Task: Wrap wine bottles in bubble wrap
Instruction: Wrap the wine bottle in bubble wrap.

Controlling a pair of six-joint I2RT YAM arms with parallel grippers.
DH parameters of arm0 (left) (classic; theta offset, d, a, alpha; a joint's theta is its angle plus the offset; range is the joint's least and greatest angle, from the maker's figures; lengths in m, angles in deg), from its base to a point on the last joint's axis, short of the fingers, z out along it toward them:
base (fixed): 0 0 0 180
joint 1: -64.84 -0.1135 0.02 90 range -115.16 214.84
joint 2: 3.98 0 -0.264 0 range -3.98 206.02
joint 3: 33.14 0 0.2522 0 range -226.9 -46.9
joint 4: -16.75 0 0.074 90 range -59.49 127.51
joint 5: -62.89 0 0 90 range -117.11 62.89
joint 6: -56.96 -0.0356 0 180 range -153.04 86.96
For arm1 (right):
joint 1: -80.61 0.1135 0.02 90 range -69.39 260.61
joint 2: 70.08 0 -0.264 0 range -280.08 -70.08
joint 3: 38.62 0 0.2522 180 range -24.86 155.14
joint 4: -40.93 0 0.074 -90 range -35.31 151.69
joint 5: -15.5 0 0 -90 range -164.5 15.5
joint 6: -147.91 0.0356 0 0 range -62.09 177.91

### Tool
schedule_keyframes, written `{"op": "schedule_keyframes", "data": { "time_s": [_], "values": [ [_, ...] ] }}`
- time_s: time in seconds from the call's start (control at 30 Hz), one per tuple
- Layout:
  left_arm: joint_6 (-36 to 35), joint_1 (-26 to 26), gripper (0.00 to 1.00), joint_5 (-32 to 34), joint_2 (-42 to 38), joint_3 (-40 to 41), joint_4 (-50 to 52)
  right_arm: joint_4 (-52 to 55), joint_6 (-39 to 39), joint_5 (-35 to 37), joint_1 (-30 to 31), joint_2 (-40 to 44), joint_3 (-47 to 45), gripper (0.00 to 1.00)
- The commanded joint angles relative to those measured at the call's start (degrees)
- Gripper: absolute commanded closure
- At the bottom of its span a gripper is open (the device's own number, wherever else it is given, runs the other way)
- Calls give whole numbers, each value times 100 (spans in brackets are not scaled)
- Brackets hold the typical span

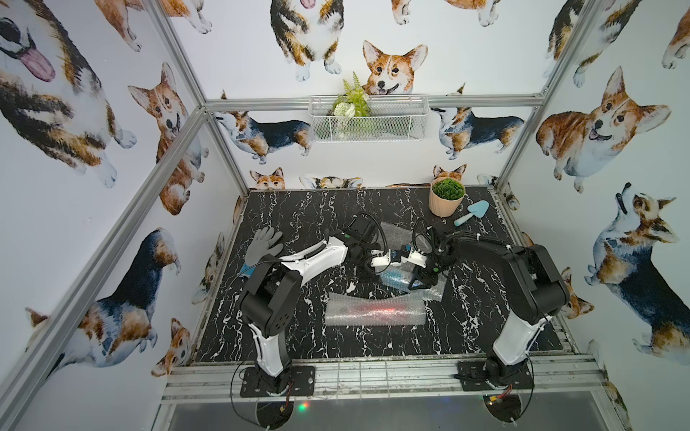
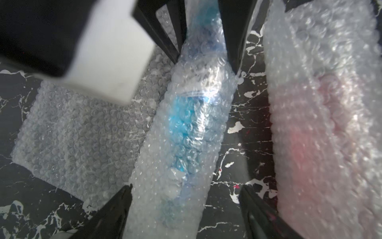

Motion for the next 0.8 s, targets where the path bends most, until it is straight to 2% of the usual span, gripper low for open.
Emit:
{"op": "schedule_keyframes", "data": {
  "time_s": [0.0, 0.23, 0.37, 0.53, 0.77],
  "values": [
    [-486, 161, 16, 293, 198, -55, -144, 911, -182, -426, -92, -408, 422, 44],
    [-829, 326, 16, 685, 454, -231, -465, 928, -191, -396, -188, -652, 485, 42],
    [-903, 378, 16, 654, 626, -310, -487, 1178, -215, -303, -244, -874, 691, 40],
    [-958, 413, 19, 657, 837, -471, -227, 1197, -224, -361, -311, -977, 817, 39],
    [-888, 434, 28, 674, 1197, -980, 447, 1133, -215, -227, -321, -1030, 880, 38]
  ]
}}
